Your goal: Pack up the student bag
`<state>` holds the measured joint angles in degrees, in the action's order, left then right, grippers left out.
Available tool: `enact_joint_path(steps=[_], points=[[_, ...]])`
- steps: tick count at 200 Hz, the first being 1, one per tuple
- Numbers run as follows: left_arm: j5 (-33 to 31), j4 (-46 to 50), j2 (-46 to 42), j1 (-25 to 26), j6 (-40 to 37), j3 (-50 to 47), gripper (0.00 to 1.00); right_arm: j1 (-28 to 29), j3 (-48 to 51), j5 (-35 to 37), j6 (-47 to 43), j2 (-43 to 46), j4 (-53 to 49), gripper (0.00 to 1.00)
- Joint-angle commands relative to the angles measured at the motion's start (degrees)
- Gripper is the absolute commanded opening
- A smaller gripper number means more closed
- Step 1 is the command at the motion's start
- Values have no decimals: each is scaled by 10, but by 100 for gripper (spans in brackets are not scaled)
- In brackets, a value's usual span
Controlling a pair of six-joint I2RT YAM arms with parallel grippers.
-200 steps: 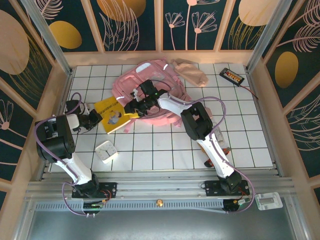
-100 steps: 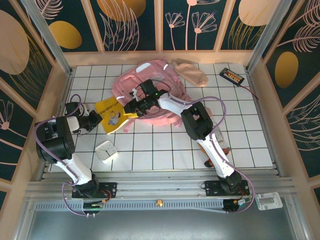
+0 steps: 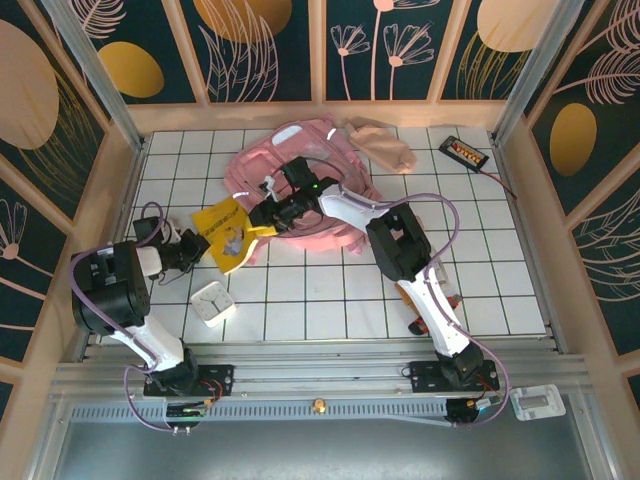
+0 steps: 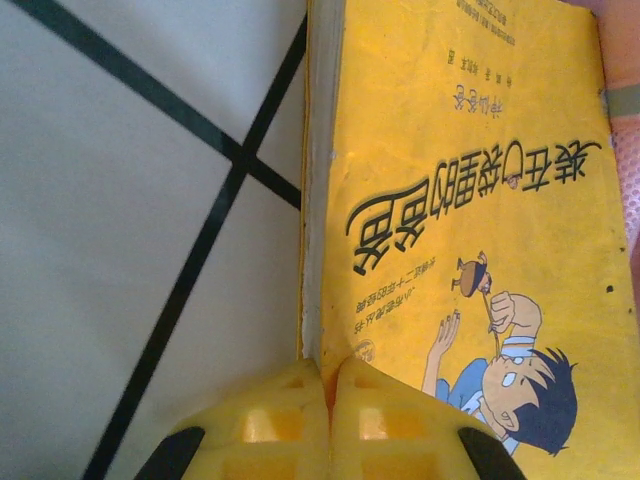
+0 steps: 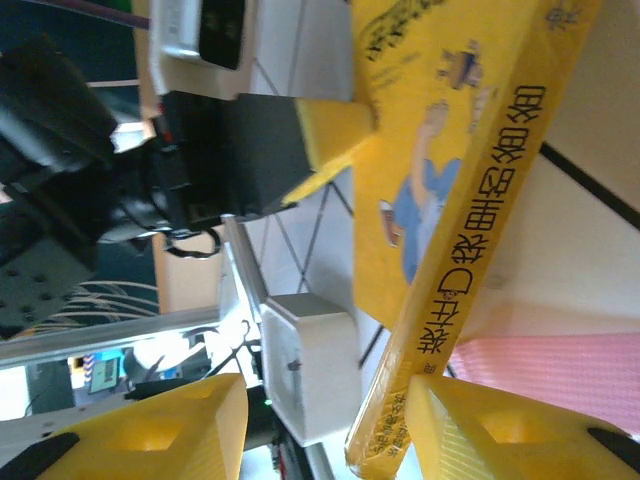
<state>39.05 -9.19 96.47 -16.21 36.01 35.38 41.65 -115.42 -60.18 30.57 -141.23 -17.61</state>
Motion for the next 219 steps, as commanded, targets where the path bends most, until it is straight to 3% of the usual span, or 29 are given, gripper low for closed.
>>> enact_joint_path(steps=[1,50,85,134,182,219], points=[[143,76,21,51,38,-42,0,42,3,-40,30,6,98,48],[172,8,1,60,90,-60,0,37,11,-34,48,-8,91,46],[188,-63,-9,76,150,-84,0,18,40,33,51,2,68,45],[190,-98,-16,79,180,-100,0,-22,131,41,146,23,137,43],[189,-146,0,89,211,-101,0,-22,104,35,109,0,51,43],[181,-153,13,93,214,-99,0,-20,11,121,-31,-32,-157,42]])
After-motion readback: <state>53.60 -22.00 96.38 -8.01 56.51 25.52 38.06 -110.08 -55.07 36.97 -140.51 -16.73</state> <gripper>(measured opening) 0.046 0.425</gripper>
